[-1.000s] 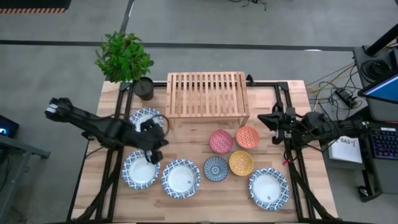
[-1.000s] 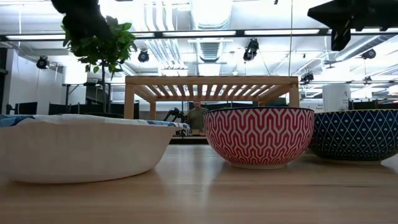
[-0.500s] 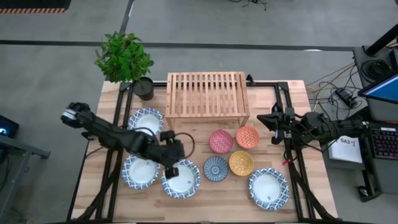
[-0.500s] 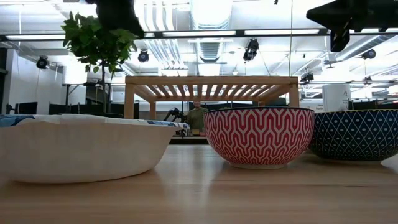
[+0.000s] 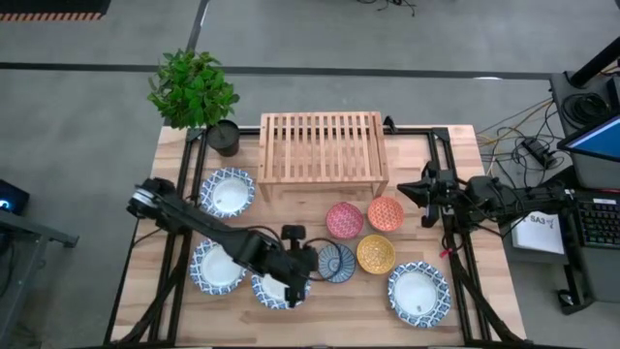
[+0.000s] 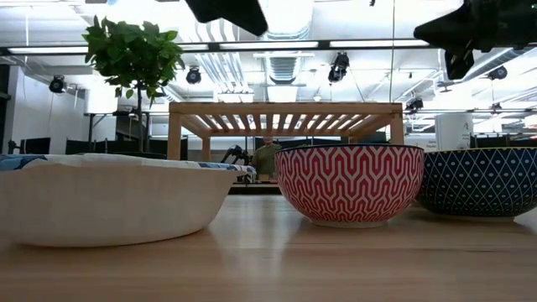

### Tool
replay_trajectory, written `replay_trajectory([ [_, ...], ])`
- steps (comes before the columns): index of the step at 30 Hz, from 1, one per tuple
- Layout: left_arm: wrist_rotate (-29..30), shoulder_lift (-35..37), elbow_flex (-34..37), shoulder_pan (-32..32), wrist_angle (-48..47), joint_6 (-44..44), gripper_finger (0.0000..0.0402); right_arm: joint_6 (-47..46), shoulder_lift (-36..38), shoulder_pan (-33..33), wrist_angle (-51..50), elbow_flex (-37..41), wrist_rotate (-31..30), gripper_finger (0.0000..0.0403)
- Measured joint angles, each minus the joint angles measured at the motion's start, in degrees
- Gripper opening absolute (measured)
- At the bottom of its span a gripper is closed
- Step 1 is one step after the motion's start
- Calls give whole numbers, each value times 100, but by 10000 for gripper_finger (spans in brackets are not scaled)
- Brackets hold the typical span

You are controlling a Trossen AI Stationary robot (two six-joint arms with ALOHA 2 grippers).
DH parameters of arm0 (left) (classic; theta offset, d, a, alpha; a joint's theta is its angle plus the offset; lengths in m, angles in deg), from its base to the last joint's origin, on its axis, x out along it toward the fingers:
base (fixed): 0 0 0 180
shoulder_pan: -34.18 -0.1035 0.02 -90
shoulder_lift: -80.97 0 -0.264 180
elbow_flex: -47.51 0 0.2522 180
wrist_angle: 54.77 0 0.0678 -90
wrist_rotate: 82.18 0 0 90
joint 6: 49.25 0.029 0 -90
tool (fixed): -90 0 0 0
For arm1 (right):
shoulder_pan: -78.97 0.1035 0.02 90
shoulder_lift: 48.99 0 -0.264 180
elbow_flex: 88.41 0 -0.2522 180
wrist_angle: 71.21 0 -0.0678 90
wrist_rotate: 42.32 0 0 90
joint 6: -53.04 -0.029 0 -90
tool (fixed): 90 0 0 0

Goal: Place and stack bowls onto a shelf
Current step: Put the blue bowl on the shelf

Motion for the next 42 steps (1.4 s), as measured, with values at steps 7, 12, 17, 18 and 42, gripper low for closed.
replay_trajectory([
  [7, 0, -479, -248, 21, 316, 171, 0, -95, -2, 2, -15, 0, 564, 11],
  [12, -2, -693, -248, 22, 693, 157, 0, -369, -7, 14, -9, 0, 1196, 11],
  [17, -35, -792, -248, 32, 956, 155, 0, -442, -7, 15, 224, 0, 1506, 11],
  [18, -35, -823, -248, 32, 979, 182, 2, -438, -7, 15, 277, 0, 1574, 11],
  [42, -194, -1479, -246, -53, 1767, 429, 207, -187, -9, 17, 1227, 0, 2617, 11],
])
